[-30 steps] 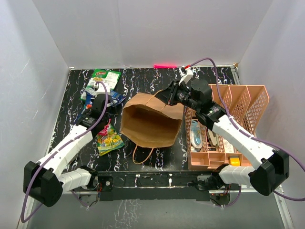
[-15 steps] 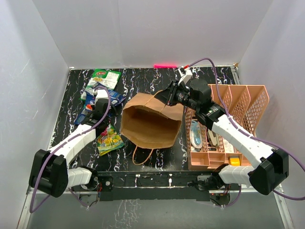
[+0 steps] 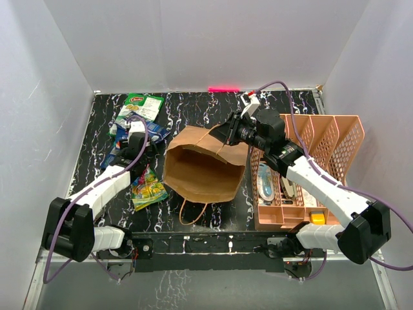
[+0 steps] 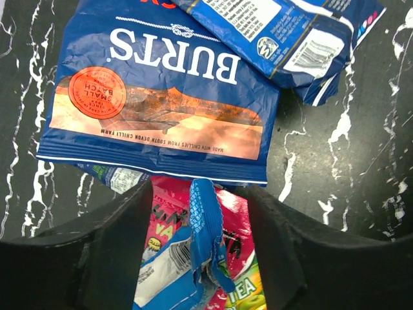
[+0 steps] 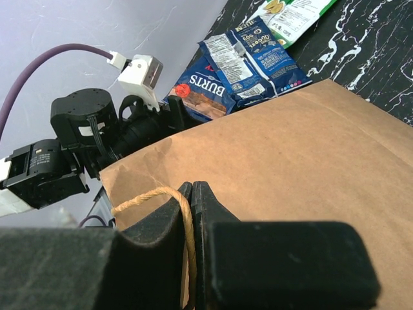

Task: Take the snacks out of the paper bag
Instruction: Place the snack at the center of the board.

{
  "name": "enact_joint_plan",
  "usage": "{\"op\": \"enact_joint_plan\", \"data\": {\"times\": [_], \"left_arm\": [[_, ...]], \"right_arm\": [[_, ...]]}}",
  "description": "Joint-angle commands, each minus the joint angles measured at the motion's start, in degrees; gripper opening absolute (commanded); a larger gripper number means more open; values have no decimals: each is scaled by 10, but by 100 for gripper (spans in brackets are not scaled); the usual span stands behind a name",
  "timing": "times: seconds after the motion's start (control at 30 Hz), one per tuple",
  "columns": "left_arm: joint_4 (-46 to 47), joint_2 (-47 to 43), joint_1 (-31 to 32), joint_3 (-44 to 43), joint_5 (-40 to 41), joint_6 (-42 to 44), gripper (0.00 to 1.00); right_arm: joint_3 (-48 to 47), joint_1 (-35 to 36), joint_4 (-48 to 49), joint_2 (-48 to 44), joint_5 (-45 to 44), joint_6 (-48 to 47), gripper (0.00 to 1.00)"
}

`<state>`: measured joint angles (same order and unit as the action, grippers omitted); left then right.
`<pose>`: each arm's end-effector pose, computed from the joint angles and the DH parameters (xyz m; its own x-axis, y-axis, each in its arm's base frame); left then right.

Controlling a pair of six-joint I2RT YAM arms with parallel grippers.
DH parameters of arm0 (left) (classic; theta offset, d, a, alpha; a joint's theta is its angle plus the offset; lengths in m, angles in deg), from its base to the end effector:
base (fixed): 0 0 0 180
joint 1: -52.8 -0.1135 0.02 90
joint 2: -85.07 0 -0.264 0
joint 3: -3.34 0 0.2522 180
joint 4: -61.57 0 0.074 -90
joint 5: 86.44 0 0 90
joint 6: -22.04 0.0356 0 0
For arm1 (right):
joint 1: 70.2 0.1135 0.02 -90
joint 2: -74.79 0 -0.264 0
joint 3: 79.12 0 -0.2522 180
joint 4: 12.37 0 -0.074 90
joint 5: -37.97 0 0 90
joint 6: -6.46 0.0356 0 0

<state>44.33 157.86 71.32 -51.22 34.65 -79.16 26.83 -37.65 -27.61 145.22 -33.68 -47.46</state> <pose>0.2586 -0.0672 0.2262 -0.5151 -0.0029 -0.8571 -0.2312 0.9634 0.1358 0.2374 0.1649 0.3565 -0.5910 0.2859 -0.7543 -0.5228 0.5763 0.6281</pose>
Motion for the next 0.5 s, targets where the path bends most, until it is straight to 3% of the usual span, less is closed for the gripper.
{"op": "enact_joint_plan", "data": {"times": [0.0,0.1,0.17,0.3,0.47], "left_arm": [[-22,-17,-4,-36,-18,-10,67],[-19,-59,-4,-36,-79,-1,81],[15,-105,-5,-12,-119,4,96],[56,-173,-5,16,-144,13,98],[43,-188,-4,15,-66,8,98]], "right_arm": [[-5,-2,32,-11,1,-1,8],[-5,-3,32,-6,8,-1,8],[-9,-2,31,-2,17,-2,8],[-25,-2,28,11,50,-11,8],[-58,-1,29,41,158,-35,8]]}}
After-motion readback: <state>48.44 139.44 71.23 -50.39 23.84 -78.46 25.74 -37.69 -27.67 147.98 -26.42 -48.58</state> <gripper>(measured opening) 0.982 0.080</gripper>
